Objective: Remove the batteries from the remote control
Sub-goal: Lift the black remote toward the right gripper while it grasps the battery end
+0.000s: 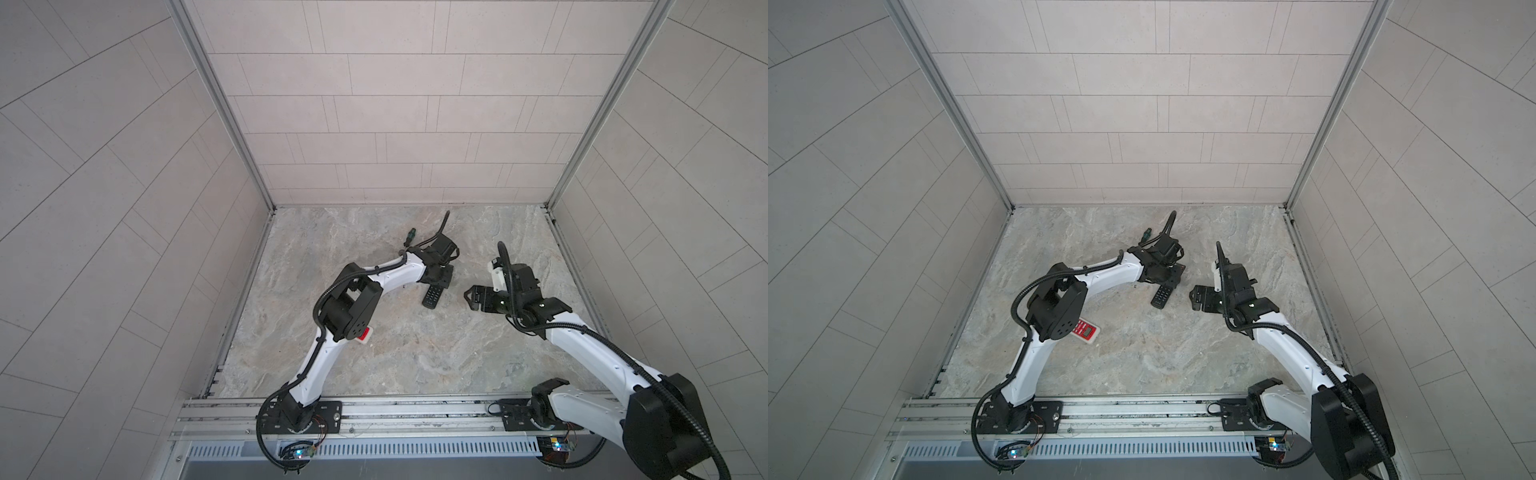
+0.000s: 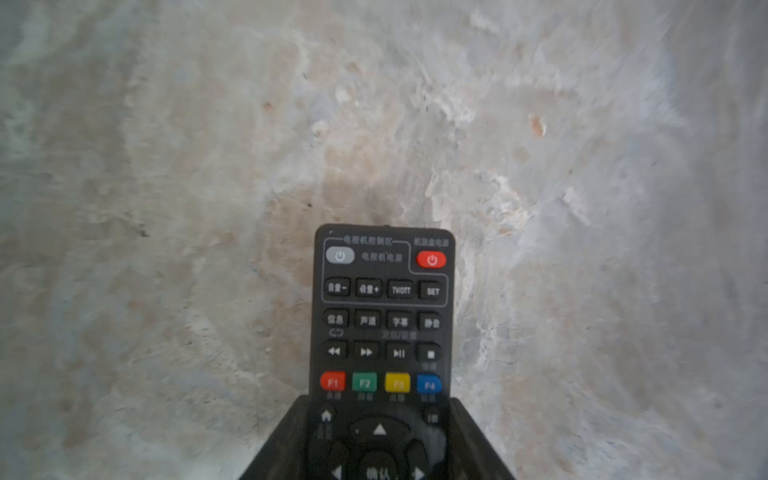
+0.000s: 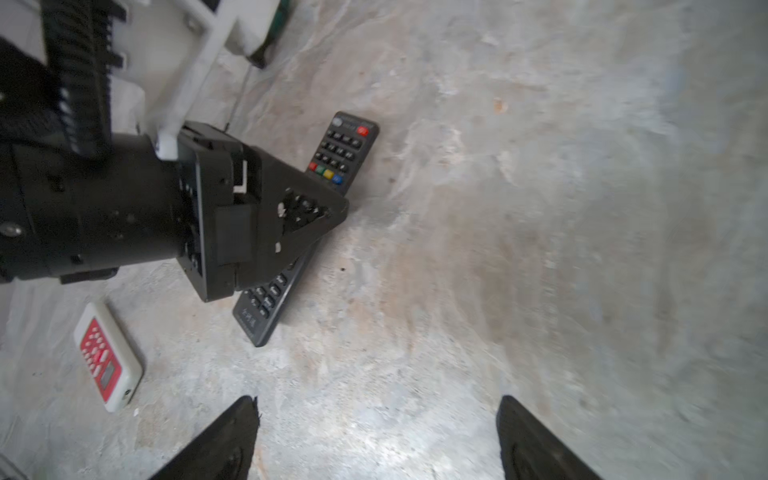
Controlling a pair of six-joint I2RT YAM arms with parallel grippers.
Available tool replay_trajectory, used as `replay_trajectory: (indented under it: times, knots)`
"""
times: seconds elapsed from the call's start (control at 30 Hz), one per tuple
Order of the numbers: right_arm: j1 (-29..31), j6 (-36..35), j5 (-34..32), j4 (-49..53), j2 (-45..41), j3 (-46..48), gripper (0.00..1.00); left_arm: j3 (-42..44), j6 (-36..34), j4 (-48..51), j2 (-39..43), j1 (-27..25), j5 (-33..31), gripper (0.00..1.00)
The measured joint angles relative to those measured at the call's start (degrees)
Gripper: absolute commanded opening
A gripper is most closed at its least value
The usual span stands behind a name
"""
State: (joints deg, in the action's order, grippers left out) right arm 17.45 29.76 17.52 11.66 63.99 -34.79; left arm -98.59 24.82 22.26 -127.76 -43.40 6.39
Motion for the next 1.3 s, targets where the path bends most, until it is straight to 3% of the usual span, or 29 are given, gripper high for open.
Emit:
replay_trajectory:
  times: [0.27, 0.6, 0.8, 1.1, 1.3]
  knots:
    - [2.05, 7.74, 1.70, -18.62, 7.65, 6.45, 0.90, 11.54, 12.22, -19.10, 9.68, 2.67, 6.01, 0.37]
    - [3.52, 9.81, 8.94, -32.02, 14.95, 2.67, 0.82, 15.63, 18.14, -26.75, 12.02, 2.56, 7.74, 0.36]
    - [3.65, 7.89, 7.21, -25.86, 14.56, -0.48, 0.81, 15.67, 18.03, -27.10, 12.96, 2.45, 7.69, 0.35]
    - [2.14, 7.17, 2.58, -16.98, -2.29, 1.75, 0.85, 15.69, 17.59, -26.80, 13.44, 2.38, 6.67, 0.34]
    - [5.60, 12.70, 3.65, -17.51, 0.61, 0.04, 0.82, 16.48, 17.62, -26.82, 14.71, 2.12, 4.74, 0.34]
